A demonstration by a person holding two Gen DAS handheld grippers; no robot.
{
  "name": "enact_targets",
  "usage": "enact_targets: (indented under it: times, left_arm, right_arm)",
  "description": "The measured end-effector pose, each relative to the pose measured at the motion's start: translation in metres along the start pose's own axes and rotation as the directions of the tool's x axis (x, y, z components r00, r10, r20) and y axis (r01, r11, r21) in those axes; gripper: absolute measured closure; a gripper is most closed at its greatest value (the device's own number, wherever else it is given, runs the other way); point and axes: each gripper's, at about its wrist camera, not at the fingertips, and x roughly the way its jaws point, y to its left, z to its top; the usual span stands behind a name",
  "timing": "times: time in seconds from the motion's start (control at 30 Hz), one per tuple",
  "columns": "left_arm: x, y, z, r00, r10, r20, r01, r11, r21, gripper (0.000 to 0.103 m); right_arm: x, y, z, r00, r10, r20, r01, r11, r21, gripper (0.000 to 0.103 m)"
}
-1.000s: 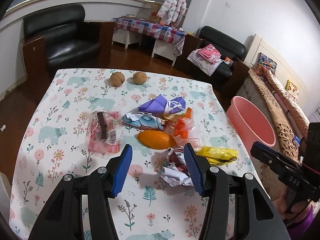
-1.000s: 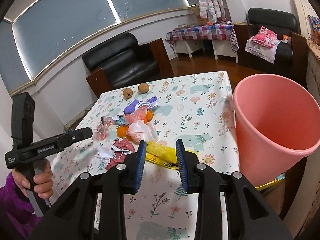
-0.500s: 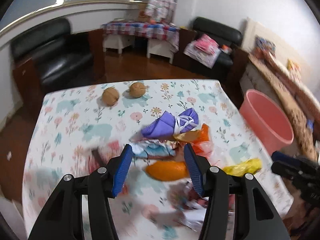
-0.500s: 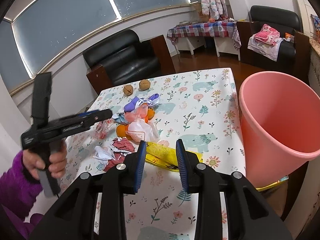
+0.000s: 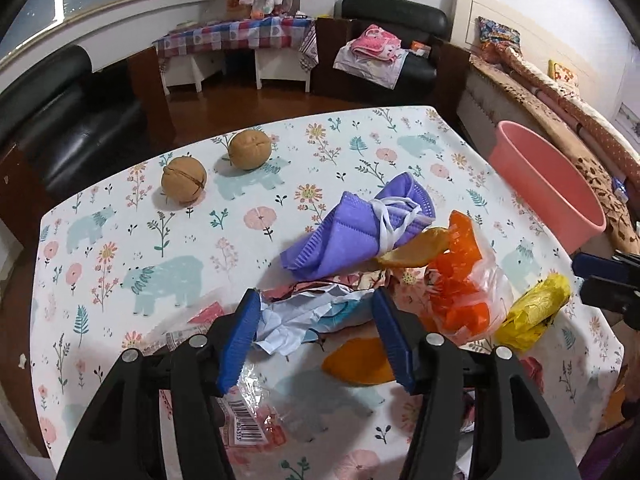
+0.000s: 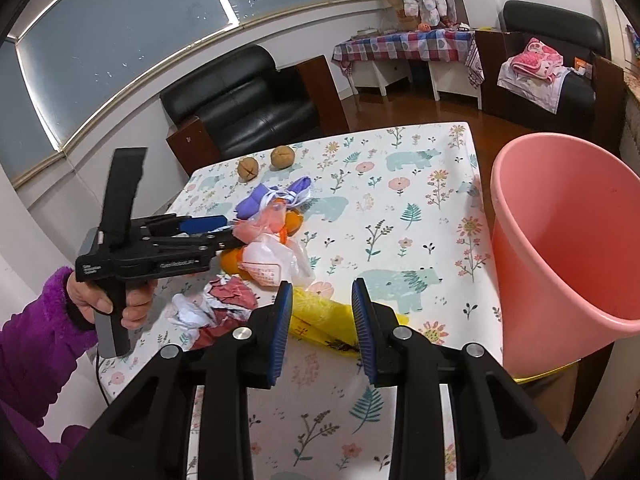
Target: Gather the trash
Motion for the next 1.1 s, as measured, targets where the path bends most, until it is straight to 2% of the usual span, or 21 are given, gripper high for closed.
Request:
enact_targets:
  times: [0.03, 0.13, 0.17, 0.2, 0.23, 0.4, 0.73, 0.93, 1.1]
  left_arm:
    - [-0.001, 0.001, -0.001, 1.0, -0.008, 0.002, 0.008, 1.0, -0.005, 0.047]
    - [-0.007, -0.001, -0.008, 1.0, -0.03, 0.009, 0.03, 1.0, 0.007, 0.062]
    - [-0.01, -0.002, -0.01, 0.999, -0.032, 0.012, 0.032, 0.999, 0.016, 0.073]
    - [-0.012, -0.003, -0.012, 0.999, -0.035, 0.01, 0.035, 0.999, 0.025, 0.091]
    - [-0.014, -0.004, -0.014, 0.999, -0.04, -0.001, 0.04, 0.999, 0.03, 0.091]
    - [-0.034, -0.007, -0.026, 0.998, -0.046, 0.037, 0.045, 0.999, 0.03, 0.095]
    - [-0.077, 0.008, -0.044, 0.994, -0.055, 0.098, 0.068, 0.989, -0.13, 0.095]
    - [-0.087, 0.023, -0.053, 0.991, -0.039, 0.125, 0.067, 0.971, -0.23, 0.095]
    - [-0.09, 0.032, -0.056, 0.99, -0.027, 0.137, 0.064, 0.961, -0.27, 0.095]
  right_arm:
    - [0.001, -0.002, 0.0, 1.0, -0.004, -0.003, 0.005, 1.0, 0.006, 0.072]
    - [0.002, -0.006, 0.002, 1.0, -0.011, -0.007, 0.011, 1.0, 0.027, 0.072]
    - [0.001, -0.007, 0.004, 1.0, -0.008, -0.005, 0.008, 0.999, 0.031, 0.072]
    - [0.002, -0.006, 0.005, 1.0, -0.007, -0.003, 0.007, 0.999, 0.032, 0.072]
    - [0.002, -0.006, 0.006, 1.0, -0.003, -0.001, 0.003, 1.0, 0.03, 0.072]
    - [0.007, 0.006, 0.01, 1.0, 0.02, -0.009, -0.02, 1.0, -0.003, 0.072]
    - [0.038, 0.027, 0.038, 0.999, 0.033, -0.023, -0.034, 0.999, -0.034, 0.072]
    - [0.066, 0.026, 0.058, 0.998, 0.039, -0.049, -0.04, 0.999, -0.008, 0.072]
    - [0.087, 0.014, 0.07, 0.996, 0.055, -0.07, -0.049, 0.996, 0.075, 0.071]
